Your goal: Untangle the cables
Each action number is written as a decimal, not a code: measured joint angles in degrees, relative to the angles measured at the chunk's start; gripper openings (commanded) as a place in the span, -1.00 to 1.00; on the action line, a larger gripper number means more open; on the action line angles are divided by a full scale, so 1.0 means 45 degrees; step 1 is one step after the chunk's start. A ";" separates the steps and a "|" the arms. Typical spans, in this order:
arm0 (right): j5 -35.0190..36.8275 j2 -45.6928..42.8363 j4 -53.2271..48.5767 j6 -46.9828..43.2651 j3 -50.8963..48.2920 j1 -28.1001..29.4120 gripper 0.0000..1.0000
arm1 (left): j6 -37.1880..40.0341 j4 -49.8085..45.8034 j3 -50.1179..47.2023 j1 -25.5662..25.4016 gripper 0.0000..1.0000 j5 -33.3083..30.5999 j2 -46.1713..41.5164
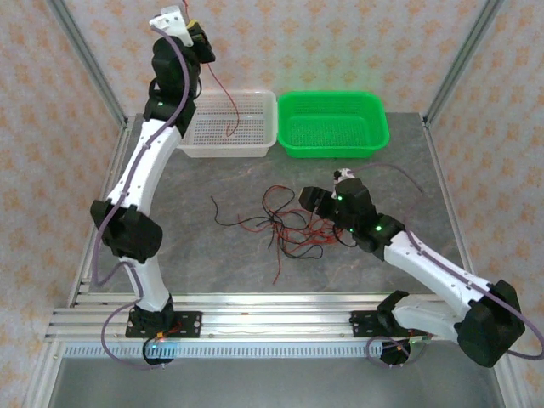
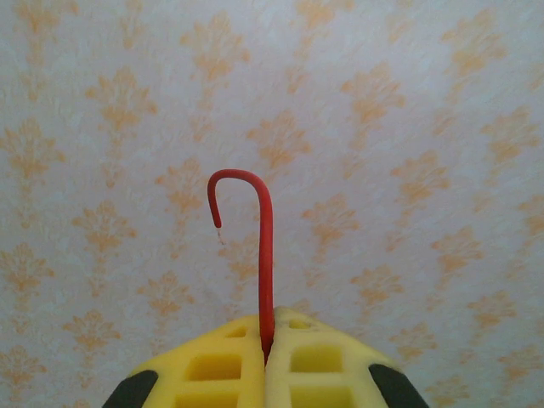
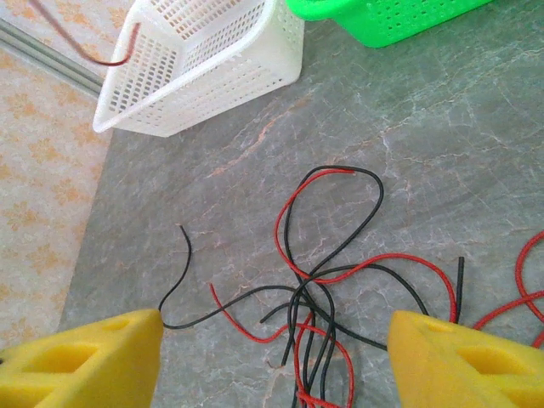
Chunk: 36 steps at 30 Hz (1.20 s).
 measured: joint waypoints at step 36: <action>0.1229 -0.1001 -0.2909 0.0364 -0.0160 0.0000 0.39 | -0.2016 -0.4197 0.2001 0.0695 0.11 0.1608 0.8184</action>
